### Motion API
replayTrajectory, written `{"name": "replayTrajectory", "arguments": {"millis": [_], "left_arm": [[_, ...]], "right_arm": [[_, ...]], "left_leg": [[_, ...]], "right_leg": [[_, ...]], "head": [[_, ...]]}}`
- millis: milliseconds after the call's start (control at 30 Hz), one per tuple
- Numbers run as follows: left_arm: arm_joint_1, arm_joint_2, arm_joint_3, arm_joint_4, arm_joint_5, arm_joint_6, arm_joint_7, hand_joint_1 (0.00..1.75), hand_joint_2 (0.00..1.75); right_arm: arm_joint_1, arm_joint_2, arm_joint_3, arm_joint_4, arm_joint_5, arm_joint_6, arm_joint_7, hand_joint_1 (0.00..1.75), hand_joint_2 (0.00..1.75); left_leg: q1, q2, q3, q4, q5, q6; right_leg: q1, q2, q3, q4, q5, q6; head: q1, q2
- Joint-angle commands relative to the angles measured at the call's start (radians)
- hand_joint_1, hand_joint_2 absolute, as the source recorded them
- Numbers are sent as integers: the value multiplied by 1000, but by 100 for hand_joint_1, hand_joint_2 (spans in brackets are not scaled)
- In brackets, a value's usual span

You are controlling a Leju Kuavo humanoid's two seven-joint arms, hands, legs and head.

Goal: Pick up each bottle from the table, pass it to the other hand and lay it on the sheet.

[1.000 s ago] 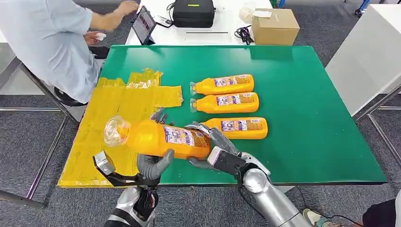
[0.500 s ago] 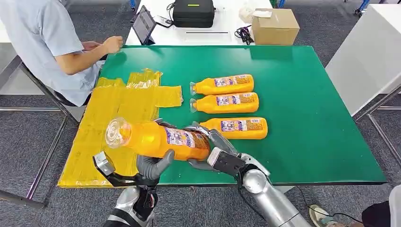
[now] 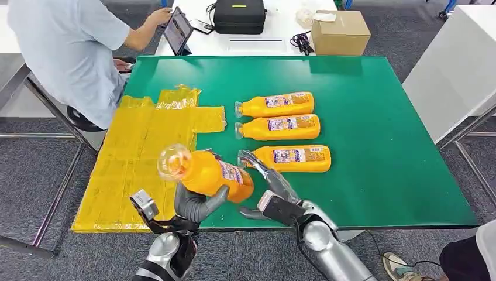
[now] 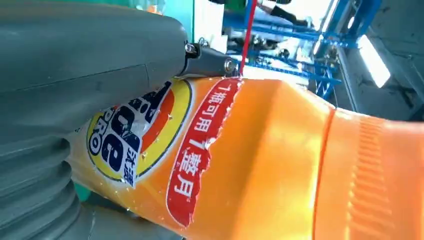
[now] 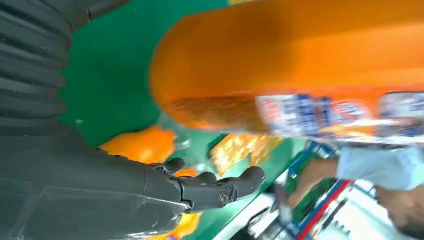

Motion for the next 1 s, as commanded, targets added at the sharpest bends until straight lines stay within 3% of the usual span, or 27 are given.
{"name": "replayTrajectory", "arguments": {"millis": [33, 233, 267, 300, 400, 433, 500, 567, 733, 867, 1000], "left_arm": [[43, 97, -86, -80, 73, -20, -16, 175, 175], [42, 106, -92, -88, 87, -17, 5, 175, 175], [41, 111, -95, -90, 69, 4, 11, 175, 175], [34, 127, -116, -88, -60, 128, 19, 175, 175], [33, 128, -111, -88, -59, 128, 18, 175, 175], [20, 139, -132, -74, -240, 295, 14, 175, 175], [-46, 187, -165, 9, -647, 615, 131, 175, 175], [-84, 204, -111, 66, -858, 722, 192, 175, 175], [-127, 193, -15, 119, -932, 722, 264, 175, 175], [-123, 149, 63, 132, -952, 722, 245, 175, 175], [-179, 170, 178, 243, -1278, 722, 366, 175, 175]], "right_arm": [[70, 10, -92, -13, 21, -48, 1, 0, 175], [80, 28, -108, -7, 42, -89, -7, 0, 175], [84, 32, -113, -9, 50, -99, -12, 0, 175], [97, 33, -120, -12, 77, -132, -21, 0, 175], [106, 28, -120, -16, 79, -135, -23, 0, 175], [113, 29, -126, -23, 82, -141, -28, 0, 175], [104, 35, -128, -28, 93, -145, -37, 0, 175], [87, 46, -132, -19, 93, -143, -38, 0, 175], [94, 54, -142, -11, 96, -138, -36, 0, 175], [102, 58, -148, -17, 97, -144, -41, 0, 175], [78, 60, -143, 2, 92, -131, -50, 0, 175]], "left_leg": [[1, 2, 4, -1, -2, -2], [1, 2, 2, -1, -1, -2], [2, 3, 3, 0, -2, -3], [1, 2, 3, -1, -1, -2], [1, 1, 2, -1, -1, -2], [2, 1, 4, -1, -2, -2], [1, 0, 2, -1, -1, -2], [2, 1, 4, -1, -1, -3], [3, 4, 5, 0, -1, -4], [2, 2, 3, 0, -1, -3], [3, 2, 6, 0, -3, -3]], "right_leg": [[1, 1, 3, -1, -1, -3], [1, 1, 2, 0, 0, -2], [2, 2, 3, 0, -1, -3], [1, 1, 2, -1, 0, -2], [1, 0, 2, -1, -1, -2], [2, 1, 4, -1, -1, -3], [1, 0, 2, 0, -1, -2], [2, 0, 4, -1, -1, -4], [3, 2, 4, 0, 0, -5], [3, 1, 3, 0, 0, -3], [4, 1, 6, -1, -2, -4]], "head": [[0, 0], [0, 0], [0, 0], [0, 0], [0, 0], [0, 0], [0, 0], [0, 0], [0, 0], [0, 0], [0, 0]]}}
